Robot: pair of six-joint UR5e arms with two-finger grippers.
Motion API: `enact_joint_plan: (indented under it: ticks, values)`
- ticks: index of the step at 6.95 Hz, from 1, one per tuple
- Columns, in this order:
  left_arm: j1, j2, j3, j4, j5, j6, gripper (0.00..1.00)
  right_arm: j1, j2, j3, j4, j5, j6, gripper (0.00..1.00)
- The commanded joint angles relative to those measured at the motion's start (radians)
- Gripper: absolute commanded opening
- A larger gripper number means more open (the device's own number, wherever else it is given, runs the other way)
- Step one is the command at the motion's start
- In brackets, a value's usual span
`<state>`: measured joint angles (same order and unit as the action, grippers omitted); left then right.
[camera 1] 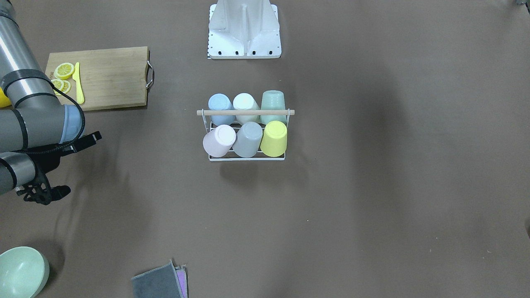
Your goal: Place cup on cup holder
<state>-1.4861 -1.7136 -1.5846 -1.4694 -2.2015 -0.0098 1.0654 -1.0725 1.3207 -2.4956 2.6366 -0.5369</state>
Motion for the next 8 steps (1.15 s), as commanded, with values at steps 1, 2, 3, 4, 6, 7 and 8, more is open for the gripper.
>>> enact_joint_plan:
  ticks: [1, 2, 3, 4, 6, 7, 8]
  values:
    - [-0.013, 0.015, -0.043, 0.222, -0.006, 0.131, 0.97, -0.024, -0.227, 0.220, 0.162, -0.037, 0.062, 0.99]
    - [-0.013, 0.049, -0.044, 0.230, -0.007, 0.163, 0.97, -0.015, -0.278, 0.256, 0.232, -0.041, 0.113, 0.98]
    - [-0.013, 0.083, -0.041, 0.222, -0.010, 0.194, 0.97, -0.002, -0.326, 0.308, 0.289, -0.064, 0.142, 0.98]
    - [-0.013, 0.094, -0.014, 0.216, -0.056, 0.235, 0.97, 0.028, -0.384, 0.374, 0.334, -0.087, 0.167, 0.98]
    - [-0.013, 0.117, 0.049, 0.128, -0.105, 0.229, 0.97, 0.143, -0.440, 0.390, 0.499, -0.169, 0.192, 0.98]
    - [-0.013, 0.127, 0.057, 0.076, -0.125, 0.135, 0.97, 0.189, -0.449, 0.388, 0.579, -0.203, 0.205, 0.98]
    - [-0.013, 0.143, 0.060, -0.007, -0.129, 0.026, 0.97, 0.229, -0.451, 0.390, 0.610, -0.205, 0.247, 0.98]
